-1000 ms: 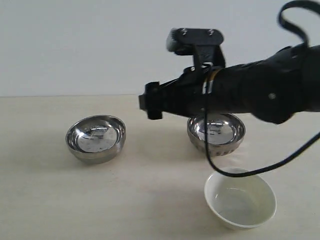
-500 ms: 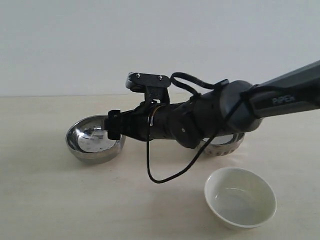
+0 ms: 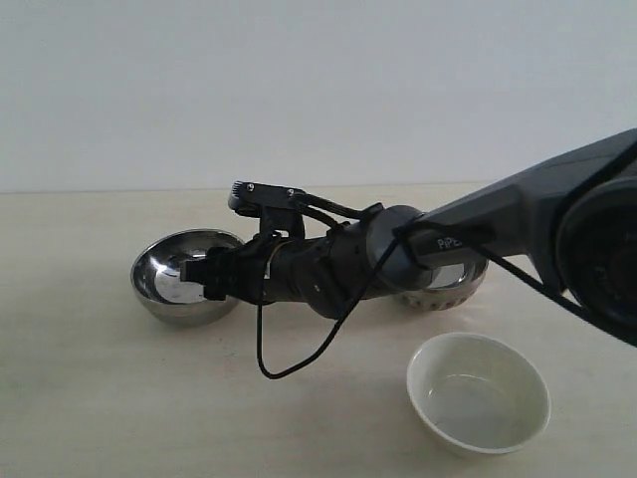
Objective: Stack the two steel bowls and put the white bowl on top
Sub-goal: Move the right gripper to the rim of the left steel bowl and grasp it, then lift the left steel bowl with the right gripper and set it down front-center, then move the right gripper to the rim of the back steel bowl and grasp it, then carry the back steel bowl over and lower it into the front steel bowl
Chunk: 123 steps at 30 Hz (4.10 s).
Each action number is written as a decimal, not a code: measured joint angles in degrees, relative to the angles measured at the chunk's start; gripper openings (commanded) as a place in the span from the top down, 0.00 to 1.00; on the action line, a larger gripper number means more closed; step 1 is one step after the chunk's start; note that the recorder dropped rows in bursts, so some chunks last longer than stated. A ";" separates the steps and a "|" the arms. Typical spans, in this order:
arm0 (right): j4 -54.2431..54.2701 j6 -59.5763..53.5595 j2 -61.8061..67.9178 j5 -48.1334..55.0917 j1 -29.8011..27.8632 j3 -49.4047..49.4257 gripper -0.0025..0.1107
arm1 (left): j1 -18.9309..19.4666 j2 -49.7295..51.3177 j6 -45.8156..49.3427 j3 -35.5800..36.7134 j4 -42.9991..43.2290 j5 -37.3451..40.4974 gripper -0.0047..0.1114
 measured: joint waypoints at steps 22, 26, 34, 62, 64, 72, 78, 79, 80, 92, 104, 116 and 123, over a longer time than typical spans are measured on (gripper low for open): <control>0.02 -12.92 -14.01 27.16 -0.02 0.54 0.98 | 0.00 0.00 0.00 0.00 0.00 0.00 0.68; 0.02 -14.88 -19.22 28.52 -0.02 6.68 0.98 | 0.00 0.00 0.00 0.00 0.00 0.00 0.68; 0.02 -15.39 -26.57 27.32 -1.95 19.74 0.98 | 0.00 0.00 0.00 0.00 0.00 0.00 0.68; 0.02 -15.49 -25.42 16.73 -2.17 31.27 0.98 | 0.00 0.00 0.00 0.00 0.00 0.00 0.68; 0.14 -15.49 -25.44 16.16 -2.17 31.27 0.98 | 0.00 0.00 0.00 0.00 0.00 0.00 0.68; 0.14 -15.70 -25.44 15.21 -2.17 31.27 0.86 | 0.00 0.00 0.00 0.00 0.00 0.00 0.68; 0.14 -15.70 -25.44 14.78 -2.17 31.27 0.54 | 0.00 0.00 0.00 0.00 0.00 0.00 0.68; 0.14 -15.70 -25.58 14.48 -2.17 31.27 0.52 | 0.00 0.00 0.00 0.00 0.00 0.00 0.68; 0.14 -15.70 -26.09 14.06 -2.17 31.27 0.51 | 0.00 0.00 0.00 0.00 0.00 0.00 0.68; 0.14 -15.52 -35.14 20.71 -9.58 23.02 0.50 | 0.00 0.00 0.00 0.00 0.00 0.00 0.68; 0.14 -13.31 -33.39 28.90 -27.19 22.19 0.50 | 0.00 0.00 0.00 0.00 0.00 0.00 0.68; 0.14 -12.70 -22.59 22.23 -28.20 22.19 0.54 | 0.00 0.00 0.00 0.00 0.00 0.00 0.68; 0.14 -12.47 -19.40 18.03 -28.20 22.19 0.98 | 0.00 0.00 0.00 0.00 0.00 0.00 0.68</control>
